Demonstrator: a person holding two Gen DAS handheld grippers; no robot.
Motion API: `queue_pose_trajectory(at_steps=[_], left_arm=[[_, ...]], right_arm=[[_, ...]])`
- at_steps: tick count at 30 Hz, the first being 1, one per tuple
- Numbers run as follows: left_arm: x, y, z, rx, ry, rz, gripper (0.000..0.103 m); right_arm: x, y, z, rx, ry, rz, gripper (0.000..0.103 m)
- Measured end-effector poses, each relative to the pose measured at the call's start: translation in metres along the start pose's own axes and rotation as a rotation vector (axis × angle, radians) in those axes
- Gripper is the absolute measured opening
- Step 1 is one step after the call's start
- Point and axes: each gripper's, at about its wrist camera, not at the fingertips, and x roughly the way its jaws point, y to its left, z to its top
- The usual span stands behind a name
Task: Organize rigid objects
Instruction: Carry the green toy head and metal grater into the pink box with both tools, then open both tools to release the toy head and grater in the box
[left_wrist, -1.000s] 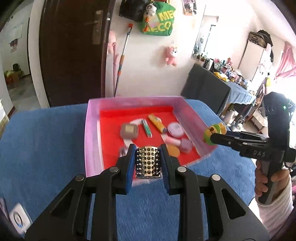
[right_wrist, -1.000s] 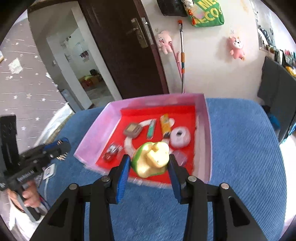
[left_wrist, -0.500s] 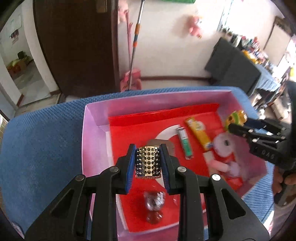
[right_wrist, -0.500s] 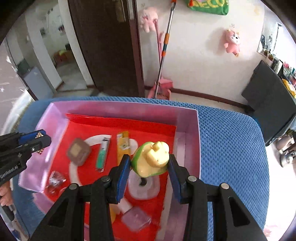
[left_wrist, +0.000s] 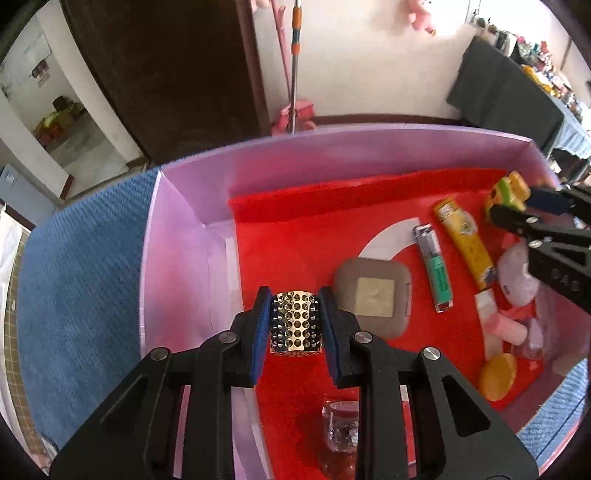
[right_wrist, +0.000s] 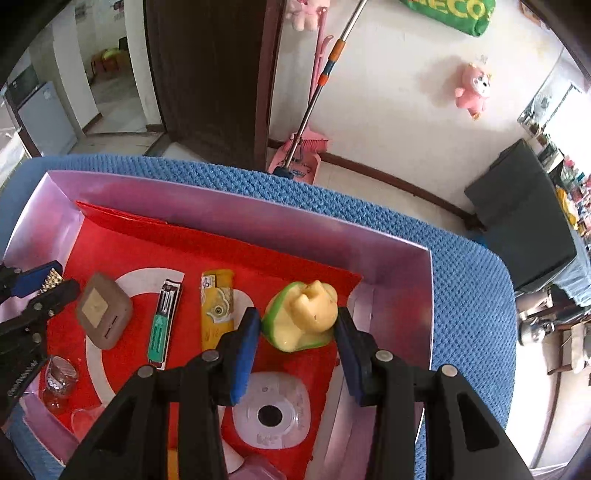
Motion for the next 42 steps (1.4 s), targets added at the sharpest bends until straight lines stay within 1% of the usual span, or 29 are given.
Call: queue_pose_trajectory(at_steps=[3, 5, 9, 17, 19, 21, 24, 28, 31, 33, 34, 35, 36, 37, 38, 39, 42], left_arm=[[0.008, 0.001, -0.001, -0.008, 0.014, 0.016, 0.024], [0.007, -0.001, -0.002, -0.007, -0.001, 0.018, 0.024], [0.006, 0.0, -0.004, -0.018, 0.001, 0.001, 0.024], [0.001, -0.004, -0.007, -0.011, -0.007, 0.004, 0.024], [0.009, 0.007, -0.005, -0.011, -0.006, -0.002, 0.024], [0.007, 0.008, -0.005, -0.014, -0.007, -0.006, 0.024], [0.006, 0.005, -0.003, -0.027, -0.006, -0.015, 0.024], [0.003, 0.008, -0.002, -0.04, -0.008, -0.019, 0.026], [0.002, 0.009, -0.003, -0.056, -0.014, -0.029, 0.03], [-0.001, 0.008, -0.004, -0.056, -0.021, -0.024, 0.032], [-0.002, 0.007, -0.004, -0.056, -0.024, -0.027, 0.037], [-0.004, 0.005, -0.004, -0.056, -0.029, -0.047, 0.045], [-0.007, 0.006, -0.007, -0.056, -0.034, -0.061, 0.049], [-0.009, 0.003, -0.007, -0.055, -0.042, -0.06, 0.056], [-0.014, 0.001, -0.008, -0.053, -0.059, -0.032, 0.067], [-0.02, 0.0, -0.009, -0.049, -0.079, -0.015, 0.07], [-0.035, -0.005, -0.012, -0.036, -0.112, -0.013, 0.071]], right_arm=[[0.001, 0.0, 0.001, -0.006, 0.005, -0.008, 0.044], [0.003, 0.0, 0.002, -0.003, 0.01, -0.019, 0.044], [0.007, -0.003, 0.001, -0.01, 0.025, -0.045, 0.044], [0.008, -0.005, -0.004, -0.013, 0.023, -0.048, 0.044], [0.007, -0.003, -0.004, -0.021, 0.024, -0.053, 0.044], [0.007, -0.003, -0.004, -0.023, 0.025, -0.058, 0.044], [0.005, -0.003, -0.004, -0.02, 0.02, -0.067, 0.046], [0.001, -0.005, -0.003, -0.017, -0.005, -0.083, 0.053], [-0.005, -0.007, -0.003, -0.016, -0.016, -0.088, 0.054], [-0.009, -0.007, -0.003, -0.022, -0.028, -0.096, 0.055], [-0.012, -0.005, -0.003, -0.024, -0.032, -0.098, 0.057], [-0.015, -0.006, -0.003, -0.026, -0.04, -0.099, 0.058], [-0.02, -0.006, -0.004, -0.027, -0.051, -0.099, 0.058], [-0.024, -0.006, -0.004, -0.026, -0.057, -0.099, 0.059], [-0.029, -0.006, -0.006, -0.023, -0.066, -0.097, 0.059], [-0.034, -0.006, -0.007, -0.022, -0.073, -0.097, 0.059], [-0.055, -0.005, -0.013, -0.022, -0.113, -0.103, 0.059]])
